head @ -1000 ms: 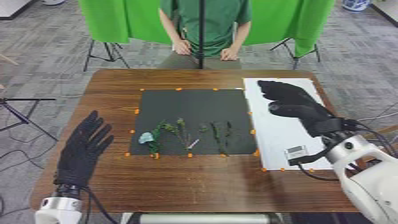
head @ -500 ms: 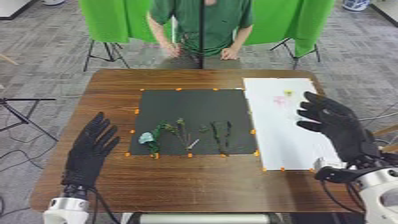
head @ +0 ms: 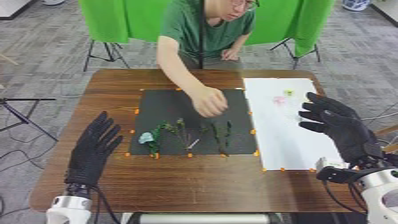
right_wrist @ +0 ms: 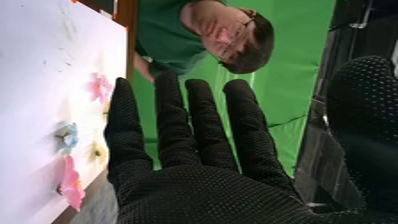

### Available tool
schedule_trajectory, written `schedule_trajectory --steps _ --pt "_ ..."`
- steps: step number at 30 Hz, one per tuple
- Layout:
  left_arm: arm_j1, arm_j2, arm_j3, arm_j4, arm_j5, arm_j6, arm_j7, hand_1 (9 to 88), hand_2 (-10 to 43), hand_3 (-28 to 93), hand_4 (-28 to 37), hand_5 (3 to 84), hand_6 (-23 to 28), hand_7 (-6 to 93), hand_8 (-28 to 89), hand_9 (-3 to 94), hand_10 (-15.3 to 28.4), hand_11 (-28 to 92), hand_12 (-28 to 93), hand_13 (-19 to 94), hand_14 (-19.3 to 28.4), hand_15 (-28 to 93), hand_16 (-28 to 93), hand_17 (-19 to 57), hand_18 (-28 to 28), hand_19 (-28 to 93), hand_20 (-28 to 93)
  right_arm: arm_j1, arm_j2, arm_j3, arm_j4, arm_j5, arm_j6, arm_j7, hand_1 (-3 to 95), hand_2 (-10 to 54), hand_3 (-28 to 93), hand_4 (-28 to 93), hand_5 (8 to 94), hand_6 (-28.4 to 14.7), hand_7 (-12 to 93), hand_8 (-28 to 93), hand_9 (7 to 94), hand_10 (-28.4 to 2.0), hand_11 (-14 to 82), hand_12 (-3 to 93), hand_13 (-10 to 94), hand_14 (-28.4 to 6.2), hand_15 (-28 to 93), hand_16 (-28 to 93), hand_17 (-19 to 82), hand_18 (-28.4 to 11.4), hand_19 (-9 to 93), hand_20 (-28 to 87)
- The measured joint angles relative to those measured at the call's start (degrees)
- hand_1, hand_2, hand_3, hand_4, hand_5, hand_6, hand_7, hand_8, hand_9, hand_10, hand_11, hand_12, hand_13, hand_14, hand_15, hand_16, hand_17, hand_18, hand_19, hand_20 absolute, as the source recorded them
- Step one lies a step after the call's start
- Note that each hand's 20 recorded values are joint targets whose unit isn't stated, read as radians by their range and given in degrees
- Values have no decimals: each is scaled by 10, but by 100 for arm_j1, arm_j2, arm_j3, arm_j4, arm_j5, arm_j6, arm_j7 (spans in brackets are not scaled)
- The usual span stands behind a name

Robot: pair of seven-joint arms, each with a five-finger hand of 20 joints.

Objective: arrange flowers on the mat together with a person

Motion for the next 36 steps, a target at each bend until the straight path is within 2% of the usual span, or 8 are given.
schedule_trajectory --steps 14,21,36 --pt "-1 -9 -57 0 -13 -1 -34 300 -65 670 -258 253 20 198 -109 176 93 177 148 168 117 137 67 -110 200 379 67 139 -96 -370 152 -99 6 -65 207 -55 851 -236 354 -46 170 -106 355 -140 117 222 306 -123 210 278 61 -225 465 261" --pt "-161 46 -23 36 -14 -19 -32 299 -65 671 -258 254 21 199 -110 176 93 176 148 168 117 138 66 -110 200 379 67 288 -143 -457 215 -126 -1 -95 207 -55 852 -237 355 -46 169 -106 358 -141 118 221 307 -123 218 271 62 -224 466 259" --pt "-93 44 -2 22 -21 -18 -27 299 -63 671 -257 256 22 199 -110 178 94 179 147 170 118 139 66 -110 200 380 66 434 -136 -531 249 -178 26 -134 208 -56 859 -238 361 -48 174 -106 364 -143 145 231 306 -123 228 262 65 -223 470 260"
